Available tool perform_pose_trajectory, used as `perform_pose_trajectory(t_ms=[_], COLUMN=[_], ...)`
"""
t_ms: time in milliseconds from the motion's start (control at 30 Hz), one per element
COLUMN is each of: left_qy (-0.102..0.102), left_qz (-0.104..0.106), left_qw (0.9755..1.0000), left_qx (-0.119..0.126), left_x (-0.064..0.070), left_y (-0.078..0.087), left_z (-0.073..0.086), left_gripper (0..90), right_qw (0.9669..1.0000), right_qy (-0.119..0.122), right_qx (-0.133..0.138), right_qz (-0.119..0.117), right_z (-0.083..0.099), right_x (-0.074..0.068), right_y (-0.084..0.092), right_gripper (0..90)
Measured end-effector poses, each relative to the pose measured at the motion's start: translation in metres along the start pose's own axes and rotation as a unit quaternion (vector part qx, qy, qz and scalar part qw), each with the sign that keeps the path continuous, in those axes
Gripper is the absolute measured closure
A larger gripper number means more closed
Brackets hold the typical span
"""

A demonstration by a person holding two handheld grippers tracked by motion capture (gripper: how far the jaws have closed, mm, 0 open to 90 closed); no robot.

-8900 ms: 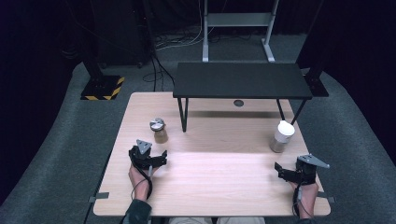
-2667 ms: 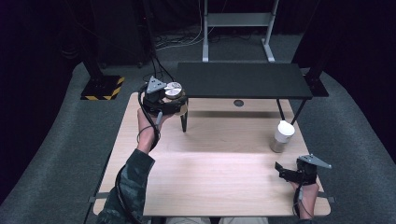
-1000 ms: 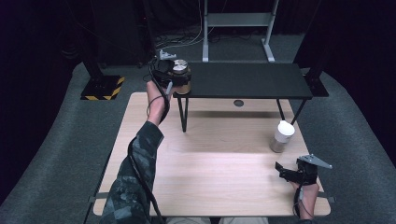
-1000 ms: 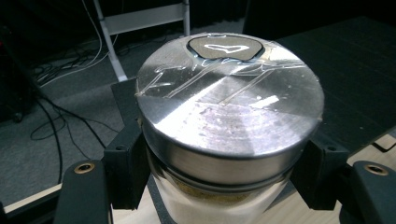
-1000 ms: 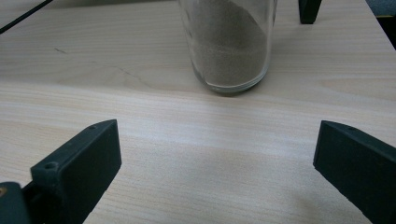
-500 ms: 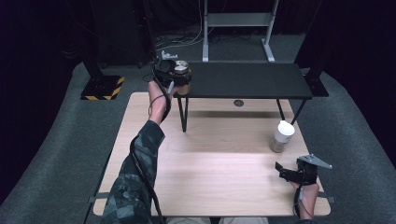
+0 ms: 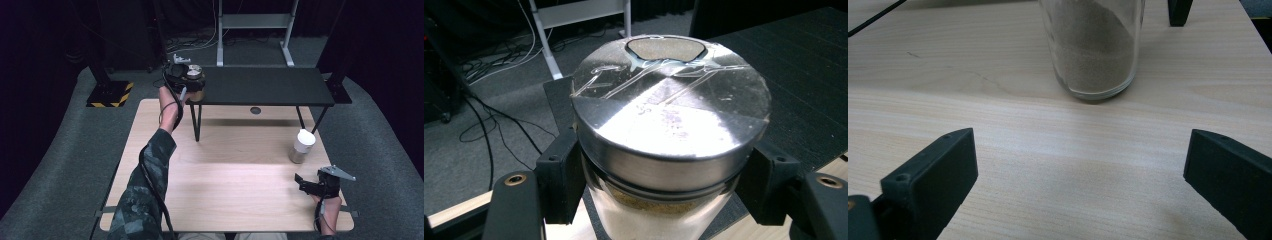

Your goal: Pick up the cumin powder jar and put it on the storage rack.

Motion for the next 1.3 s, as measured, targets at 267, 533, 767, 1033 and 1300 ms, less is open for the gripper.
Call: perform_pose_trajectory(t_ms=[267,533,767,1033,1300], left_qy=[-0.009,-0.041,-0.066,-0.08,-0.081], left_qz=[-0.003,-0.018,-0.024,-0.026,-0.064], left_qw=[0.9999,0.9985,0.9959,0.994,0.9903], left_qx=[-0.008,-0.032,-0.058,-0.07,-0.093], left_x=[0.003,0.013,0.019,0.024,0.031], left_y=[0.002,0.021,0.039,0.054,0.06], left_z=[-0.002,0.003,0.024,0.059,0.12], left_gripper=[7.7,0.0,0.0,0.0,0.0], right_qw=[1.0,1.0,1.0,1.0,1.0], right_qy=[-0.001,-0.001,-0.001,0.0,-0.001], right_qx=[0.001,0.001,0.0,-0.001,-0.001], right_qz=[-0.001,0.0,0.001,0.002,0.003], right_z=[0.0,0.0,0.0,0.0,0.0], right_x=[0.0,0.0,0.0,-0.001,-0.001], right_y=[0.0,0.0,0.0,0.0,0.0], right_gripper=[0.0,0.0,0.0,0.0,0.0])
Point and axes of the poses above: each handheld gripper's, and its own axes: y roughly backward along the jaws, z roughly out of its underside, x roughly to its right, the point moved 2 cm from there along -y, roughly forward along the jaws, and after that the axes turned 2 degrees about z, right-handed, at the moved point
